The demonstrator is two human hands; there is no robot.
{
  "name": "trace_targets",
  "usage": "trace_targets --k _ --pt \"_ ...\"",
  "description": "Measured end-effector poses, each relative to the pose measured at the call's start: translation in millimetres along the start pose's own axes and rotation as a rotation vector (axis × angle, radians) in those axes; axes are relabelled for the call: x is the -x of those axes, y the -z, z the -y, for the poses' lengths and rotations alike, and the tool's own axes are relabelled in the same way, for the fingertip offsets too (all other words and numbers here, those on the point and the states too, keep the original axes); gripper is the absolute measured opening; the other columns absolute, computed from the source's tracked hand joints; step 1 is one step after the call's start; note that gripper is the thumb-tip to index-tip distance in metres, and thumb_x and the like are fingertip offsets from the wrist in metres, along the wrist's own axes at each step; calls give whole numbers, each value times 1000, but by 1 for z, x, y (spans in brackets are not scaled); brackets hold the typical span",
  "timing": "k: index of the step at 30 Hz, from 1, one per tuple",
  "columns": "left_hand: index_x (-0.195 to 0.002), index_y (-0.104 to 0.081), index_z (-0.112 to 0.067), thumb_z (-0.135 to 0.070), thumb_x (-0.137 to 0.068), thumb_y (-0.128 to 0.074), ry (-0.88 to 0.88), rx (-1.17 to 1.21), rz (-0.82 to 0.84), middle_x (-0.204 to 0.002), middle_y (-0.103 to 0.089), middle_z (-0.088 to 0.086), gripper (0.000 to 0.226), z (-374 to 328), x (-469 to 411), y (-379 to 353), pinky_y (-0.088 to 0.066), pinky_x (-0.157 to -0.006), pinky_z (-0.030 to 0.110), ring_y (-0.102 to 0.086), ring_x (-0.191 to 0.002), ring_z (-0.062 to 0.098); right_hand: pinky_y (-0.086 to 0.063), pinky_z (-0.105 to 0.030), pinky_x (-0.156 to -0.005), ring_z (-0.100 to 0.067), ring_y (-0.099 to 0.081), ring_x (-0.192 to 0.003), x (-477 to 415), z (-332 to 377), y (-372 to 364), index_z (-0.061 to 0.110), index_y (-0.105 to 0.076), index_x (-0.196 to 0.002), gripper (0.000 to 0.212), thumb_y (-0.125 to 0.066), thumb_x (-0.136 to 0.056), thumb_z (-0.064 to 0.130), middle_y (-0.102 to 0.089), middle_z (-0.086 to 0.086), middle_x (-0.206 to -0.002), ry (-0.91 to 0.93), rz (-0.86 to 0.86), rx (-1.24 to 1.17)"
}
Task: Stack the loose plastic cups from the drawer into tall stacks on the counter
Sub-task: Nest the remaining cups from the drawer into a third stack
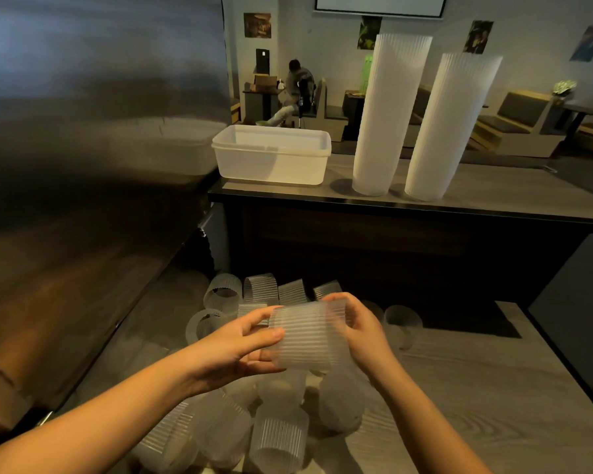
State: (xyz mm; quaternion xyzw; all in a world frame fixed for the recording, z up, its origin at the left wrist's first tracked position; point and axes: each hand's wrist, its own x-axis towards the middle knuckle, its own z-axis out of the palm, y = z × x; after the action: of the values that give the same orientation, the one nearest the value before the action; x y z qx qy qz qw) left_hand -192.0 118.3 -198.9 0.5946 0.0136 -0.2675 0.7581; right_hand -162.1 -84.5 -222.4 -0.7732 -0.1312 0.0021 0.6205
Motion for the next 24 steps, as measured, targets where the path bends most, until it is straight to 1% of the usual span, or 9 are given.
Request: trace_targets --k 1,3,5,7,10,13,16,20,24 --pt "-121 -54 -21 -15 -71 -65 3 2 5 -119 -57 14 51 0 0 -1 -56 -84 38 -64 -99 31 -50 -27 -79 -3 -59 -88 0 -1 -2 31 -56 -93 32 -61 -66 48 -62 8 -94 -6 0 9" --pt "-118 -55 -22 -18 -72 -68 11 10 15 -116 -57 14 47 0 1 -2 -56 -83 39 -67 -86 25 -50 -33 -83 -6 -59 -89 -2 -4 -7 34 -55 -90 31 -59 -63 48 -61 9 -91 -17 14 11" --pt "-116 -58 -23 -18 -73 -71 19 19 29 -117 -58 15 44 1 1 -1 -57 -81 38 -61 -97 32 -50 -42 -89 -12 -59 -93 -3 -6 -11 38 -53 -89 21 -65 -74 31 -61 9 -91 -28 38 49" --pt "-114 -60 -23 -16 -72 -70 24 26 35 -115 -60 15 44 2 0 0 -57 -80 37 -56 -104 36 -48 -45 -91 -15 -58 -98 -3 -9 -10 41 -52 -91 27 -64 -82 19 -60 9 -95 -34 69 86" --pt "-121 -56 -20 -15 -76 -67 17 13 19 -113 -61 13 47 3 -1 1 -57 -79 35 -62 -98 32 -50 -28 -88 -8 -57 -102 3 -11 1 42 -51 -103 21 -59 -85 34 -58 11 -106 -9 121 48" --pt "-123 -54 -20 -14 -73 -64 -12 20 -25 -116 -61 11 52 3 -3 1 -56 -82 36 -66 -99 30 -50 -22 -81 -7 -58 -99 14 -20 22 38 -52 -102 18 -48 -91 24 -60 8 -105 -58 13 -25" --pt "-120 -55 -21 -15 -70 -64 -29 17 -57 -112 -65 8 51 4 -4 0 -58 -78 34 -68 -97 27 -47 -11 -71 1 -54 -94 28 -35 40 42 -50 -96 22 -55 -89 23 -54 19 -101 -64 -76 277" --pt "-120 -55 -22 -16 -71 -63 -27 12 -66 -114 -64 8 50 5 -5 0 -58 -78 34 -67 -98 28 -41 -7 -76 6 -49 -99 49 -59 43 42 -49 -104 23 -59 -86 32 -49 21 -105 -47 76 518" --pt "-123 -54 -22 -18 -72 -64 -23 -11 -52 -120 -62 8 53 6 -4 2 -57 -81 35 -66 -102 30 -41 -8 -78 8 -48 -99 60 -69 34 40 -48 -114 30 -58 -86 34 -50 22 -108 -145 204 584"
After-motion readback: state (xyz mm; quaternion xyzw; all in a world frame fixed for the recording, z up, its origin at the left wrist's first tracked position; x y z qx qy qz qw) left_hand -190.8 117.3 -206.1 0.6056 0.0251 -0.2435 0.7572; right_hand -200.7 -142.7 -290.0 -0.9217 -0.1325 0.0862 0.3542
